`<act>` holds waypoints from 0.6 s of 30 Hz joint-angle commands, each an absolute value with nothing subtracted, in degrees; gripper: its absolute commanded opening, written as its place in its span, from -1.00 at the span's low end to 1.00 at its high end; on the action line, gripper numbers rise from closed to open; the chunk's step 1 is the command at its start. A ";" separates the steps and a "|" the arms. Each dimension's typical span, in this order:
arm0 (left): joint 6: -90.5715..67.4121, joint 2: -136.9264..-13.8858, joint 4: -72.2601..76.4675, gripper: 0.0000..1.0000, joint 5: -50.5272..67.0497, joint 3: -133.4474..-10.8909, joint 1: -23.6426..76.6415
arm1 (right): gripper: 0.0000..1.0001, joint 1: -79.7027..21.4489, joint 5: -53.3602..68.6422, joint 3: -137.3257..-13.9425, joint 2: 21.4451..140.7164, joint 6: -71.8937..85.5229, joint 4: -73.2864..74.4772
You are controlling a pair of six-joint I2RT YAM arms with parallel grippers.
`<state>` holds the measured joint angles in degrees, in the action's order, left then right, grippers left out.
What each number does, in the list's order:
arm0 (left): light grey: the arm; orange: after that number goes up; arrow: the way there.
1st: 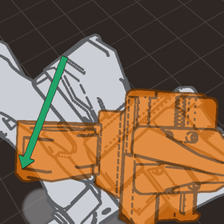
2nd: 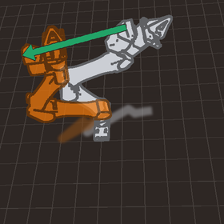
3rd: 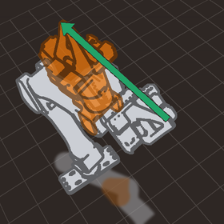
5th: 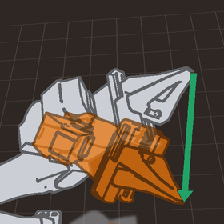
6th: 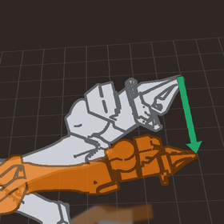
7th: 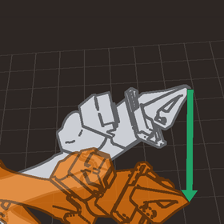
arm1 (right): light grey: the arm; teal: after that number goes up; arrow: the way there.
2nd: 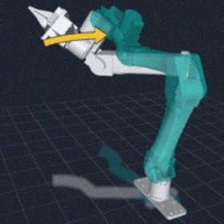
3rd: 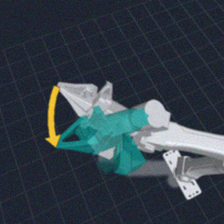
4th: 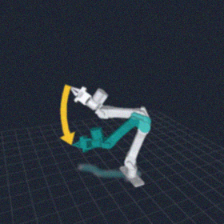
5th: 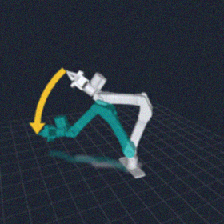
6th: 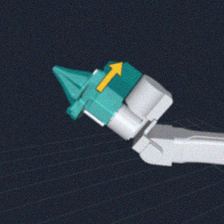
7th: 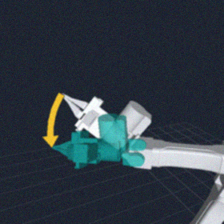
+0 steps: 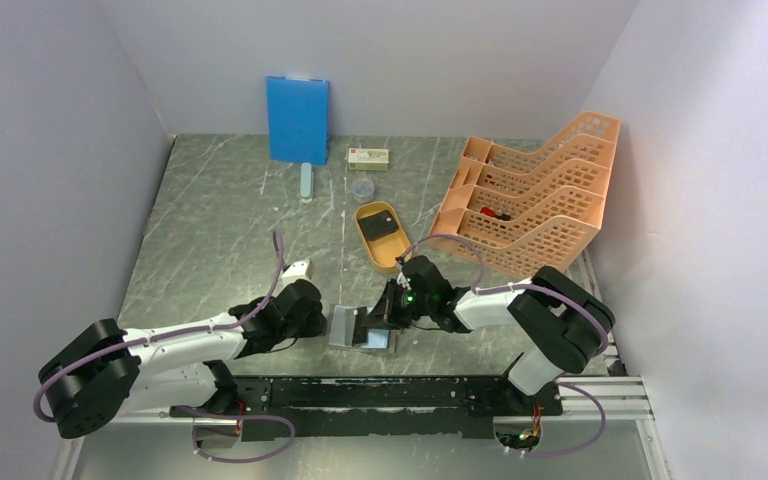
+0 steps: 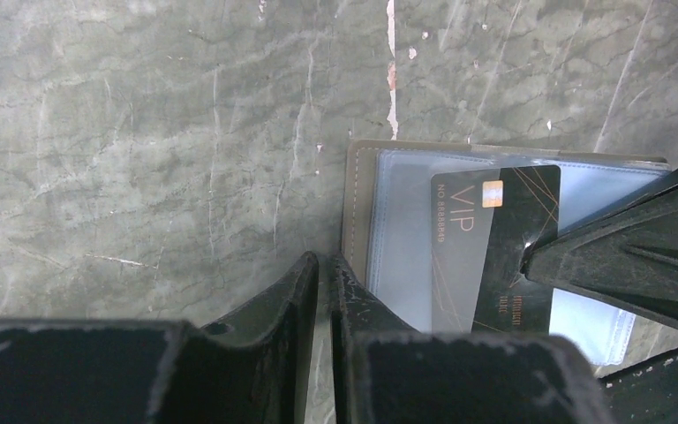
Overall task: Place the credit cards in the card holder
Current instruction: Insert the credit card into the card holder.
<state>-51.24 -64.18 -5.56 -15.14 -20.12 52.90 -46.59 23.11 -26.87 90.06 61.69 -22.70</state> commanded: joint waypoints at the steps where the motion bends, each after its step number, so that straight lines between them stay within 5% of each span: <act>1: -52.11 -64.63 -7.09 -0.65 -11.83 -18.37 52.90 | -1.00 -47.39 22.09 -28.04 89.71 60.60 -20.43; 6: -52.46 -63.58 -7.22 -0.66 -12.00 -17.93 52.86 | -0.56 -47.38 22.08 -28.54 88.01 60.21 -18.71; 9: -52.71 -63.37 -6.95 -0.65 -11.63 -17.60 52.91 | -0.46 -47.39 21.93 -28.82 87.32 60.29 -18.41; 18: -53.35 -62.29 -5.98 -0.66 -10.53 -16.40 52.91 | -1.00 -47.54 21.06 -27.45 87.07 62.92 -21.31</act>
